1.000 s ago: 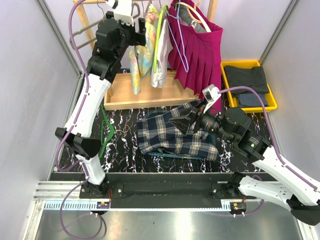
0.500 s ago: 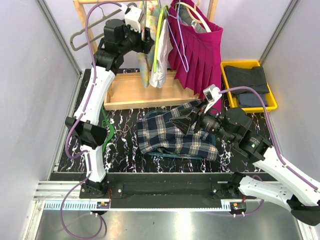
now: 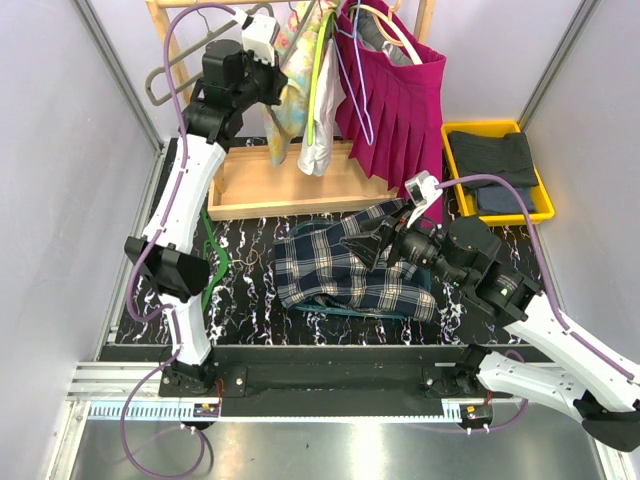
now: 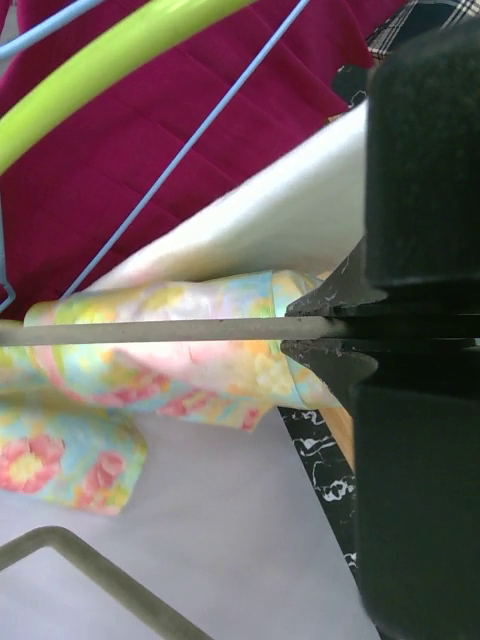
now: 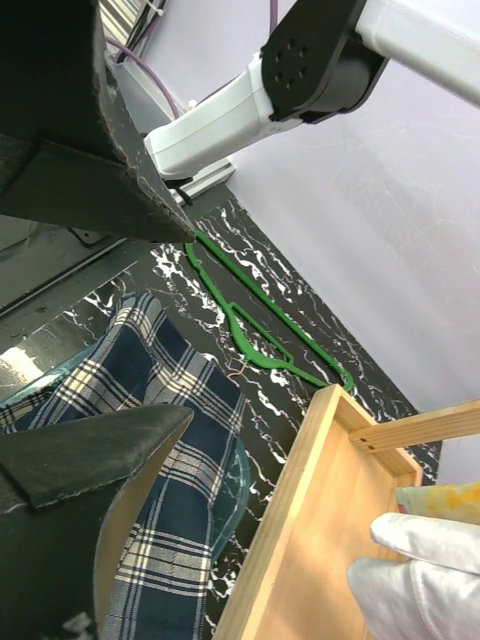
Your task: Remove the skirt from the hanger
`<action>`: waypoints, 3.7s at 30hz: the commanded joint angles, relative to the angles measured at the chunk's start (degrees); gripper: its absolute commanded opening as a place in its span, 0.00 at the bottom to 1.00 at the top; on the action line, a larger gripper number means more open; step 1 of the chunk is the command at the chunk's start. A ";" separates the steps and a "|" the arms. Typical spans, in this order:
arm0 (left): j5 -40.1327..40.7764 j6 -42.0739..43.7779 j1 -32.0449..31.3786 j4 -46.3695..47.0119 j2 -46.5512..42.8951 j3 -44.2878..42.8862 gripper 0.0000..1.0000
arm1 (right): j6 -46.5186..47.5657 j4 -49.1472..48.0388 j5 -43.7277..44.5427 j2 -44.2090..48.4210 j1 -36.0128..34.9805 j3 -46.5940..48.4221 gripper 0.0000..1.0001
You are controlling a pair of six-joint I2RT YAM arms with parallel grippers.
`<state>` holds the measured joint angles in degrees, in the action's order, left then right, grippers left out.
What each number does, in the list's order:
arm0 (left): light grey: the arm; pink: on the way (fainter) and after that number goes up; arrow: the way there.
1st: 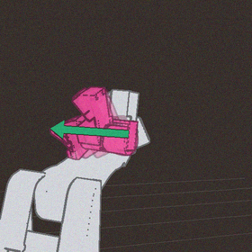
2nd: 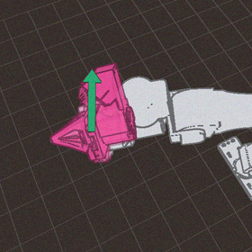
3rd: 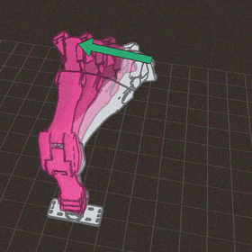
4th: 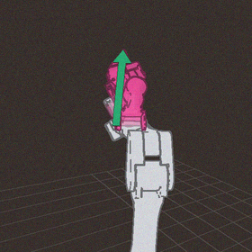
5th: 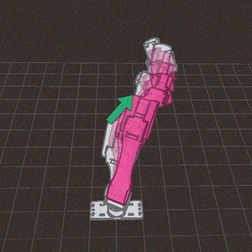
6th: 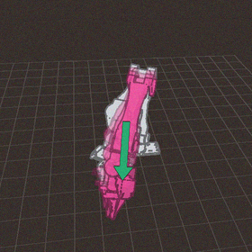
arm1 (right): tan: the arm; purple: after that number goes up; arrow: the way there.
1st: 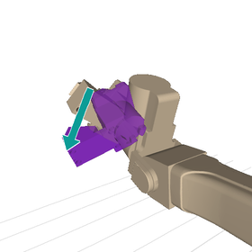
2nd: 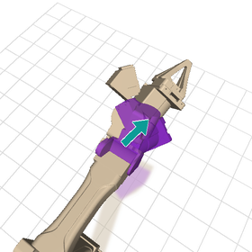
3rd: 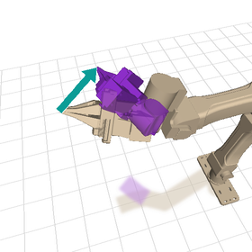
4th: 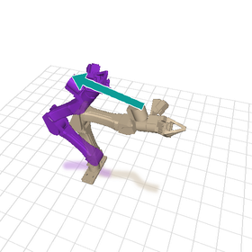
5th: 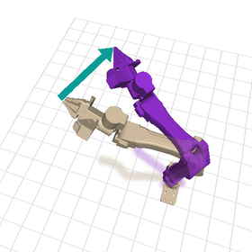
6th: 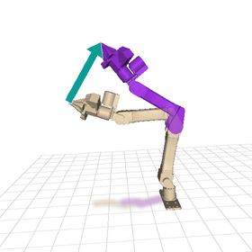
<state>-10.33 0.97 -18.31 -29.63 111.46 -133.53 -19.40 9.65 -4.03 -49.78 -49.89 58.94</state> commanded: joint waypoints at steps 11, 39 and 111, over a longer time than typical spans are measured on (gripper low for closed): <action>3.03 -2.54 0.20 10.89 -5.90 -5.94 0.00 | -1.26 -2.18 -1.06 0.65 -0.47 -2.86 0.70; 10.15 14.41 0.20 -8.15 -50.54 38.70 0.00 | -1.34 -1.91 -0.36 -0.67 -0.38 1.79 0.74; -2.59 7.64 0.29 -20.03 -63.38 40.45 0.00 | -11.81 -20.55 -8.89 -0.32 4.45 26.13 0.00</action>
<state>-19.86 6.85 -18.76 -56.31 48.53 -95.22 -38.48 -17.34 -15.94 -53.25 -45.84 79.77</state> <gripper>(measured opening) 0.058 0.012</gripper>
